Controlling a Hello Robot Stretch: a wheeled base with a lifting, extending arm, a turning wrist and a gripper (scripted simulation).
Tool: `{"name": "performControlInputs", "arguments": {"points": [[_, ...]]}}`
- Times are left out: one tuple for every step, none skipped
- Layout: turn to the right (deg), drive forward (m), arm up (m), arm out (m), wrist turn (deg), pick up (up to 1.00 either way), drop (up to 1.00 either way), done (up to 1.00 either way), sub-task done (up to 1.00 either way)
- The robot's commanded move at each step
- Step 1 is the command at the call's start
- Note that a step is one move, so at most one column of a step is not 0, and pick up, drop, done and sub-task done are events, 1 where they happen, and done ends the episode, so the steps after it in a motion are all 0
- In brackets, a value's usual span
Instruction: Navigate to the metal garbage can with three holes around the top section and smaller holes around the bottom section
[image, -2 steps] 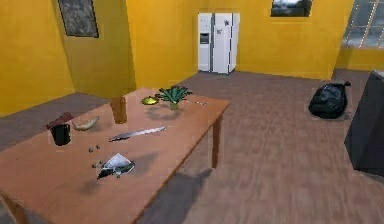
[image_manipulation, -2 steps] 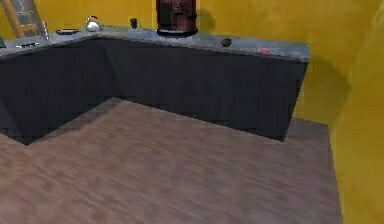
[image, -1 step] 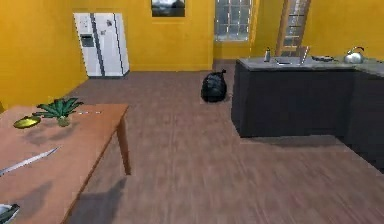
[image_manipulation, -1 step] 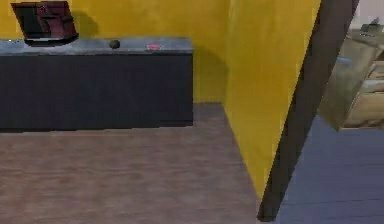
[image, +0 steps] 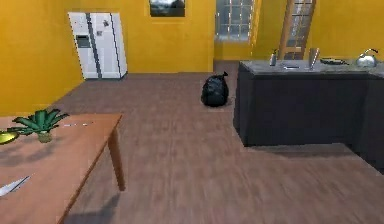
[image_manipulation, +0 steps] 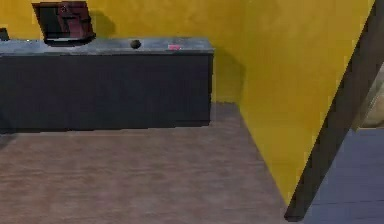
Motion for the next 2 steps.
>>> {"name": "performControlInputs", "arguments": {"points": [[45.0,0.00,0.00,0.00,0.0,0.00,0.00,0.00,0.00],[39.0,0.00,0.00,0.00,0.0,0.00,0.00,0.00,0.00]]}}
